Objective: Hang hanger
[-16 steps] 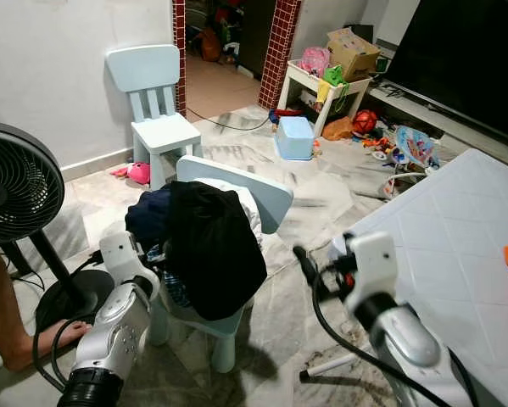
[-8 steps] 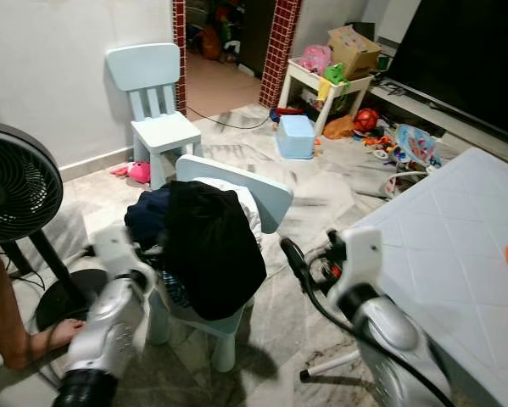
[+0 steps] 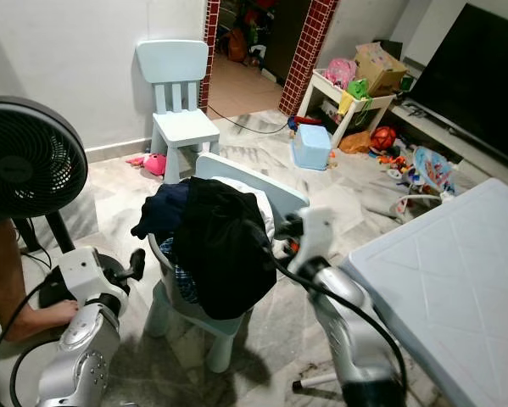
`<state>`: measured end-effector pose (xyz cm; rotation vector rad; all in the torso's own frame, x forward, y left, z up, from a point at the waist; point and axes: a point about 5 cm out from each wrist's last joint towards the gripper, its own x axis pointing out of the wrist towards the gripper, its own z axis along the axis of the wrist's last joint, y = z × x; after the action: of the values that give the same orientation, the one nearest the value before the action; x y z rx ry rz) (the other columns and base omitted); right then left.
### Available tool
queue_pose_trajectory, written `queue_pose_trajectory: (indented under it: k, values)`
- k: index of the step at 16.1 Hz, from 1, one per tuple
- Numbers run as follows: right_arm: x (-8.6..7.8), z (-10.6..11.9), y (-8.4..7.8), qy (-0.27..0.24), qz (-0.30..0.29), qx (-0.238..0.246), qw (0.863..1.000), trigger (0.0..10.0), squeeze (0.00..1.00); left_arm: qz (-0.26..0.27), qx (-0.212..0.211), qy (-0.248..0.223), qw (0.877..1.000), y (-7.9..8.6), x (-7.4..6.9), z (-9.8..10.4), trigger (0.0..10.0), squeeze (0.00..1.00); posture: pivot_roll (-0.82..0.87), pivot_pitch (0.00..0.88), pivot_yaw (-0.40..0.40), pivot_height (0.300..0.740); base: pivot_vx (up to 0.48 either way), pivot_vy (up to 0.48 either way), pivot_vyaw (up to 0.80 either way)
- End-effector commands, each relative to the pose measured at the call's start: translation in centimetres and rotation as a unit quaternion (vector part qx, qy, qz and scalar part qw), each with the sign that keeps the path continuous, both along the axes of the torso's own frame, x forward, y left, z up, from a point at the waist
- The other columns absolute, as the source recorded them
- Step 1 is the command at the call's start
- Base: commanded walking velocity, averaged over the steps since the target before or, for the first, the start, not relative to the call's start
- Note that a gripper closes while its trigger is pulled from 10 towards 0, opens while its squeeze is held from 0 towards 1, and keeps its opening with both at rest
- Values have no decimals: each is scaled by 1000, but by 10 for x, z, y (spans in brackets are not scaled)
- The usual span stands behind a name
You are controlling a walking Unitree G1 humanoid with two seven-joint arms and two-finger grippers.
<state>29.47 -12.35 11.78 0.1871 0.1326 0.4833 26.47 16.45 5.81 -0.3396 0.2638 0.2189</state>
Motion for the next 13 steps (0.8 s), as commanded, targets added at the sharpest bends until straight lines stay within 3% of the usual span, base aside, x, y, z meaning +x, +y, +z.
queue_pose_trajectory:
  k: [1, 4, 8, 11, 13]
  values:
    - [4, -2, -8, 1, -11, -14, 1000, 10000, 0, -11, -35, 6, 999, -25, -1, 0, 10000, 0, 73, 0, -232, 740, 0, 0, 0]
    - [3, -6, -14, 5, 9, -36, 999, 10000, 0, -10, -40, 9, 999, -29, -1, -2, 10000, 0, 45, 0, -275, 740, 0, 0, 0]
    - [0, -2, -31, 14, 44, -75, 996, 10000, 0, 6, -72, 21, 997, -50, -3, -9, 10000, 0, -21, 0, -370, 740, 0, 0, 0]
    - [1, 2, -39, 11, 50, -94, 994, 10000, 0, -3, -86, 31, 996, -64, -4, -15, 10000, 0, -62, 0, -371, 740, 0, 0, 0]
    - [1, 6, -40, 1, 34, -90, 995, 10000, 0, -23, -82, 30, 996, -66, 3, -14, 10000, 0, -83, 0, -327, 740, 0, 0, 0]
